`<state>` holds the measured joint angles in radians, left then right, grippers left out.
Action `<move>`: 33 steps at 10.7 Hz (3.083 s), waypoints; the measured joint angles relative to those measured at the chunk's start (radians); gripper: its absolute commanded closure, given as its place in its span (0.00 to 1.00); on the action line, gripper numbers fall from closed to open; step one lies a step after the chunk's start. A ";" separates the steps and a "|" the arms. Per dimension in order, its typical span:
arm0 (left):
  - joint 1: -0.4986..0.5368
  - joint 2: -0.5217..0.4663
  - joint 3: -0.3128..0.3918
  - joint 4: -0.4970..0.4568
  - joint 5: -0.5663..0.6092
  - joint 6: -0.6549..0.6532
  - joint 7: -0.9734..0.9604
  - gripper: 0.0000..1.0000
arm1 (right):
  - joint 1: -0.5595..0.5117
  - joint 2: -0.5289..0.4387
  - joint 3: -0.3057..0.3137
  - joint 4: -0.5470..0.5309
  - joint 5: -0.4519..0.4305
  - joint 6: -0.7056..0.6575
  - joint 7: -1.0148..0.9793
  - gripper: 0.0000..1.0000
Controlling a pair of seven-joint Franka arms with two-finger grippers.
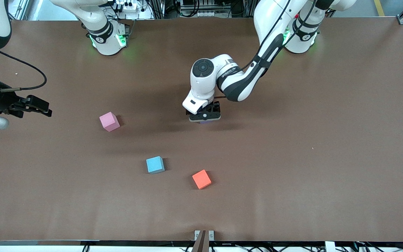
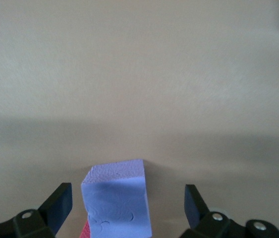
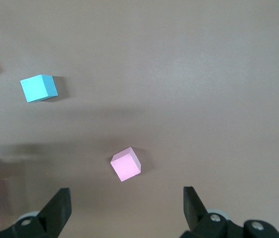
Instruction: Arrange blocks into number 1
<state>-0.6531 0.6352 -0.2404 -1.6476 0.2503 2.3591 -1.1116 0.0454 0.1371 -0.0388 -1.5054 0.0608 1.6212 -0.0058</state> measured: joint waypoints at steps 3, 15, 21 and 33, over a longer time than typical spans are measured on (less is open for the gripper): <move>0.058 -0.125 0.003 0.005 0.000 -0.031 0.000 0.00 | 0.000 0.000 0.005 0.000 0.000 0.005 0.000 0.00; 0.653 -0.595 0.019 0.002 -0.233 -0.511 0.748 0.00 | 0.005 0.002 0.018 0.006 -0.048 0.014 0.078 0.00; 0.671 -0.682 0.147 0.034 -0.244 -0.732 1.004 0.00 | 0.005 0.002 0.018 0.007 -0.048 0.014 0.080 0.00; 0.572 -0.690 0.232 0.085 -0.244 -0.791 1.014 0.00 | 0.005 0.002 0.018 0.007 -0.048 0.014 0.081 0.00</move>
<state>-0.0816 -0.0545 -0.0082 -1.5627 0.0061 1.5683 -0.0975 0.0506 0.1390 -0.0210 -1.4984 0.0124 1.6355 0.0754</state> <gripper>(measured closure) 0.000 0.000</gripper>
